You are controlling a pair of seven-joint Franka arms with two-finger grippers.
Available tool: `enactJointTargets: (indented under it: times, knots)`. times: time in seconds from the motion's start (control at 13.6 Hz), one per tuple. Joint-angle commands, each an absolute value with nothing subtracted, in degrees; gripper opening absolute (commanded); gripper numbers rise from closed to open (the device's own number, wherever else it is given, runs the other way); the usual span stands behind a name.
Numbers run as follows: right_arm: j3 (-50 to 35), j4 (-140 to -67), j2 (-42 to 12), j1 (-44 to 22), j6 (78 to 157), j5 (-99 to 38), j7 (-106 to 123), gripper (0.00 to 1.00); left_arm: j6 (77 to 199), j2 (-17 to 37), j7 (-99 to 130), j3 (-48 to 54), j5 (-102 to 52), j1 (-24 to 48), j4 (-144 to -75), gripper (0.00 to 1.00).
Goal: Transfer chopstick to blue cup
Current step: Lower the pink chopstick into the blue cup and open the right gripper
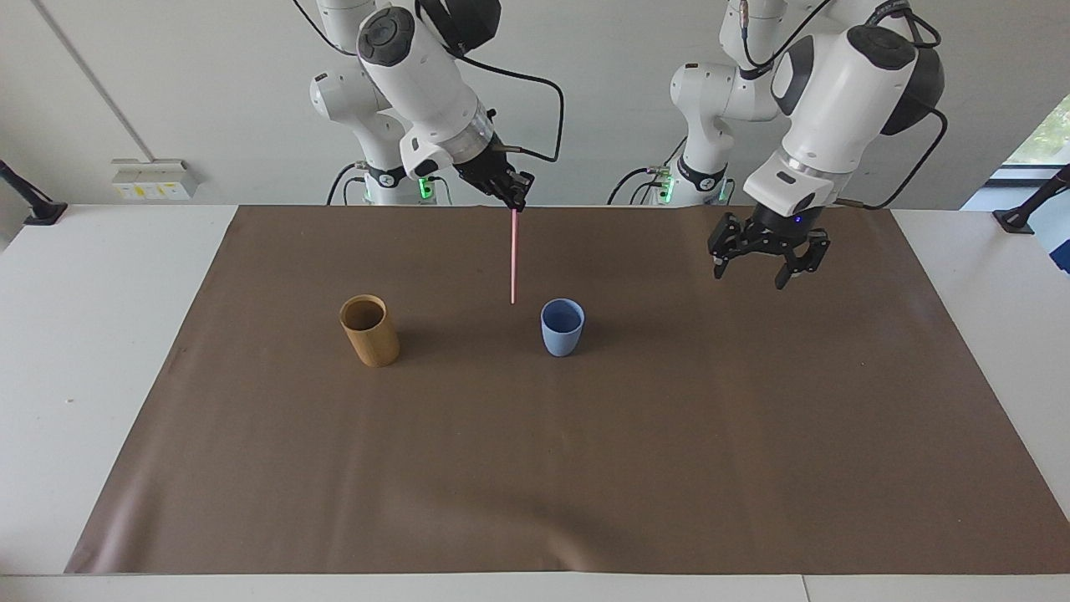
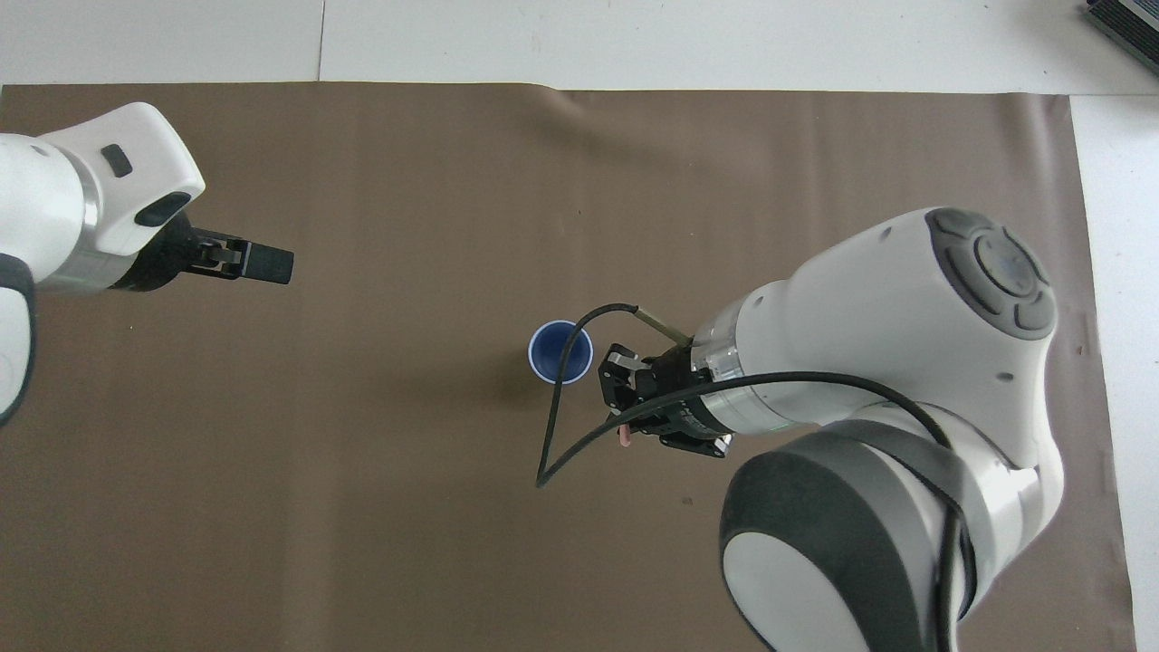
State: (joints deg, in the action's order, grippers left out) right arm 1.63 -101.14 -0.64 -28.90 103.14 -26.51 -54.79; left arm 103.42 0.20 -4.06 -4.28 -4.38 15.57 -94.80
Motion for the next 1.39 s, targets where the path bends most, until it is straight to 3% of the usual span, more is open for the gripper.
enactJointTargets:
  times: [0.0,0.22,1.32]
  knots:
    - [1.5,-99.0,-3.6,-31.3,107.8,-28.0,-58.6,0.0,94.5,1.8,-9.0,-3.6,-3.0,11.2,-86.4,1.0]
    - [0.4,-97.8,-5.3,-31.4,109.7,-28.0,-61.6,0.0,88.1,3.6,-9.5,-3.8,0.9,10.8,-82.0,1.0]
    - [-1.3,-102.1,-6.5,-31.0,109.9,-30.5,-62.1,0.0,88.0,0.9,-9.3,-3.6,-1.3,7.7,-86.0,1.0]
